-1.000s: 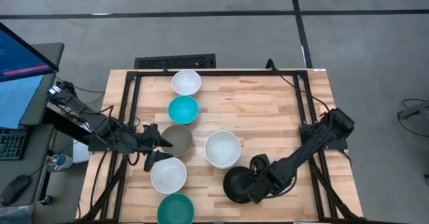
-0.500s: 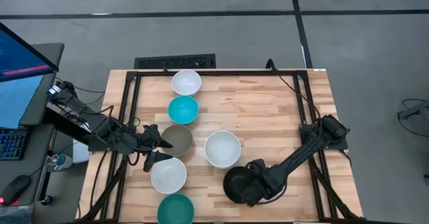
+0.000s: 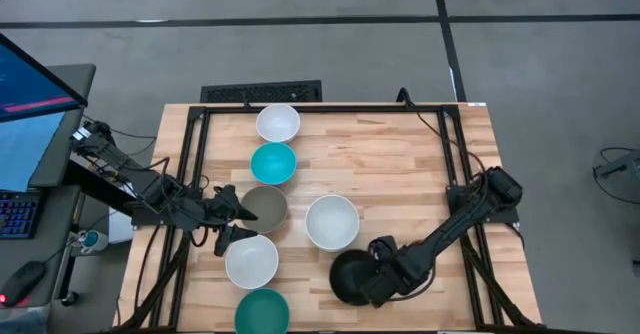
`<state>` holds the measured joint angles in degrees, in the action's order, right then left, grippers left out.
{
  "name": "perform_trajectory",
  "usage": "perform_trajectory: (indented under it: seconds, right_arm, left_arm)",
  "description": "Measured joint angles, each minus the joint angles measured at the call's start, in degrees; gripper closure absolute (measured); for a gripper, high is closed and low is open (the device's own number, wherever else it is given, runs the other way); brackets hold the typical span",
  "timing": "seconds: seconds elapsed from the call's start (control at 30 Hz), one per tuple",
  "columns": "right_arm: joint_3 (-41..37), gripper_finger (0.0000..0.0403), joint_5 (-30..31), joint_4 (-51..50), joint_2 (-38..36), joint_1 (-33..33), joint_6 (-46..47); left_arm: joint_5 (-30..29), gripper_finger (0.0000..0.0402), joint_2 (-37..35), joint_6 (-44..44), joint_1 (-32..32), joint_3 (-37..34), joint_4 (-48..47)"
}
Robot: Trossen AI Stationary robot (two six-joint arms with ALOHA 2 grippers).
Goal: Nest bowls inside each other
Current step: Stack the black bowl on the white bowl
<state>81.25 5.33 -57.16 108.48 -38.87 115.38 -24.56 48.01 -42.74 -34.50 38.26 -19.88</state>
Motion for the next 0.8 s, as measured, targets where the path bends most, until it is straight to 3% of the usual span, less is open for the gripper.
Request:
perform_trajectory:
  seconds: [0.23,0.43,0.57,0.8]
  right_arm:
    - [0.0,0.0384,2.51,-1.08,-8.45,0.0,0.17]
    - [3.27,0.0383,13.89,-1.36,-15.88,0.98,-1.81]
    - [8.72,0.0379,19.42,-3.71,-16.08,4.34,-8.72]
    - [12.61,0.0383,17.49,-7.79,-11.97,13.25,-18.89]
  left_arm:
    - [-0.28,0.018,0.0,0.0,0.01,0.0,0.0]
    - [-2.36,0.018,0.0,0.02,0.02,0.0,0.0]
    - [-3.07,0.018,0.0,0.02,0.02,0.0,0.0]
    - [-3.03,0.018,0.0,-0.35,0.0,0.0,0.02]
